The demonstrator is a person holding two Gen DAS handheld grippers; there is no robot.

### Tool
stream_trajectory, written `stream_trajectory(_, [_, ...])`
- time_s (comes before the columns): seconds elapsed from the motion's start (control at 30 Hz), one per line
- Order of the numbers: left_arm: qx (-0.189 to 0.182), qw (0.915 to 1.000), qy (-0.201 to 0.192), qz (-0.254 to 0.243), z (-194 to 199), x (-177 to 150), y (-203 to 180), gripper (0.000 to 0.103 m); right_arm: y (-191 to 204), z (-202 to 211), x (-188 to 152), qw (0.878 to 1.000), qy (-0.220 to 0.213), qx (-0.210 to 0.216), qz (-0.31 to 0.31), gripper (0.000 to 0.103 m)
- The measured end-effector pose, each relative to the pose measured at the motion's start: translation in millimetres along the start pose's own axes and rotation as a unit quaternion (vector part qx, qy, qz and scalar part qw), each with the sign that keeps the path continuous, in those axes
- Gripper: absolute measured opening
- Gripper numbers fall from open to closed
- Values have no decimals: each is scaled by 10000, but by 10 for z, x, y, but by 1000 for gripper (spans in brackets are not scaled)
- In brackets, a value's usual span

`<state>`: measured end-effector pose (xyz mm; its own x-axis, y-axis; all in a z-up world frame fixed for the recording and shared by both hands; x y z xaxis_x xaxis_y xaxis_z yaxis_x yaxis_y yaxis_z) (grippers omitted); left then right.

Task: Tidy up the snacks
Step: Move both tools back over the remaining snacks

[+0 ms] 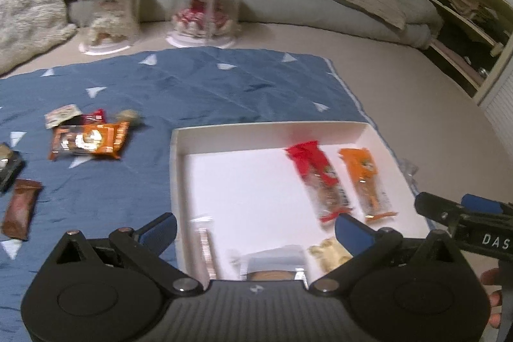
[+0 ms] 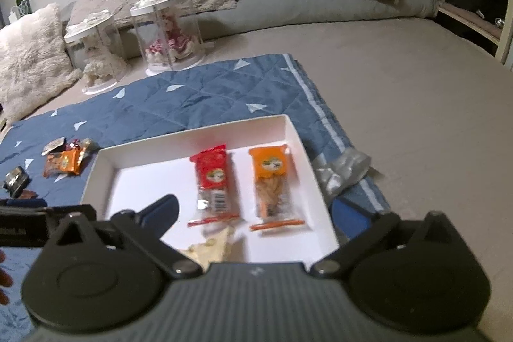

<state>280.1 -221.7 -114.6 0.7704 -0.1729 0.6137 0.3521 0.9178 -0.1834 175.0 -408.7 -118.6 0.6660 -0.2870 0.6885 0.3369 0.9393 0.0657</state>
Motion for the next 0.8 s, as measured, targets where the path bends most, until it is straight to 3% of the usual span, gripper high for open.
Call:
stream_trajectory(0.43, [604, 9967, -195, 508, 278, 13, 1032, 103, 802, -162, 47, 9990, 23, 344, 291, 103])
stream_trajectory(0.8, [1254, 9867, -377, 966, 559, -10, 1970, 103, 1698, -367, -50, 9926, 190, 815, 884, 103])
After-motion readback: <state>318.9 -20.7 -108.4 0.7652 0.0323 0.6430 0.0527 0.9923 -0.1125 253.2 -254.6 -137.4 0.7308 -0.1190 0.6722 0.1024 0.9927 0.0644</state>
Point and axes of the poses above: each gripper's, at about its wrist camera, not at the fingertips, and z roughly against the way its jaws point, y to its left, x to its top, the point moved 5 cm from there along -z, roughly the way its jaws point, and after that the axes turned 1 degree about -x, right-handed, at the moved point
